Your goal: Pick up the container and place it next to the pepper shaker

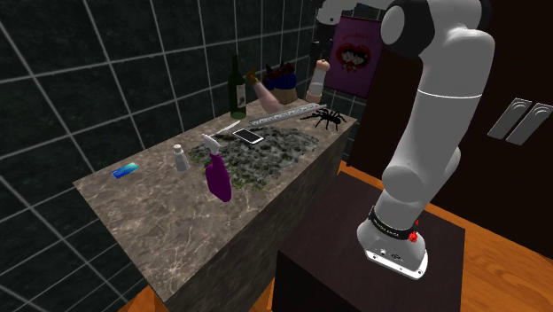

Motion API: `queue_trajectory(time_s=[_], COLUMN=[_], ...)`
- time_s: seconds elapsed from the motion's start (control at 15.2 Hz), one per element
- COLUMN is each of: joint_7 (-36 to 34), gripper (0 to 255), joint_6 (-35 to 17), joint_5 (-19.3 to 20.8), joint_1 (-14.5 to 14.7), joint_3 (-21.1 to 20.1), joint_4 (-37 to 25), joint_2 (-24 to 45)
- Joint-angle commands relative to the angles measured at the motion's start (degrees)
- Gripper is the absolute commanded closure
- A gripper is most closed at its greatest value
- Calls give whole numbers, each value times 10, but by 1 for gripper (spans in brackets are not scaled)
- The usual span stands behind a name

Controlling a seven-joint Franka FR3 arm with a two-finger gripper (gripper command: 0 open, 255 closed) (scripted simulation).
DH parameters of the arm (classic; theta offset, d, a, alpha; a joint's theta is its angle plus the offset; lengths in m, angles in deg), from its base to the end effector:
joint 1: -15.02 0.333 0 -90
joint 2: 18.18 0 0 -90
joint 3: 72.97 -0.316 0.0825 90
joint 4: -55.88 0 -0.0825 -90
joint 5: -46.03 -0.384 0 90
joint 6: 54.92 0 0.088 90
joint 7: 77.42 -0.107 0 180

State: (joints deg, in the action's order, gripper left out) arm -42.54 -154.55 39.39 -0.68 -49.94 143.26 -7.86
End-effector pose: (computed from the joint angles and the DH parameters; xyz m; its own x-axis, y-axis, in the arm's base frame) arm 0.5008 -0.3628 0.5635 0.9950 -0.0764 0.0650 -0.0759 -0.9971 -0.0095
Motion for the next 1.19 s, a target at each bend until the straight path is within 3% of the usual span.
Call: queue_trajectory(time_s=[0.0,0.99,1.12], joint_7=[-1,1,-12], gripper=[255,255,255], joint_6=[18,156,151], joint_5=[-1,-20,-13], joint_1=[-1,-22,-9], joint_3=[0,4,0], joint_4=[-21,-200,-183], joint_2=[2,48,34])
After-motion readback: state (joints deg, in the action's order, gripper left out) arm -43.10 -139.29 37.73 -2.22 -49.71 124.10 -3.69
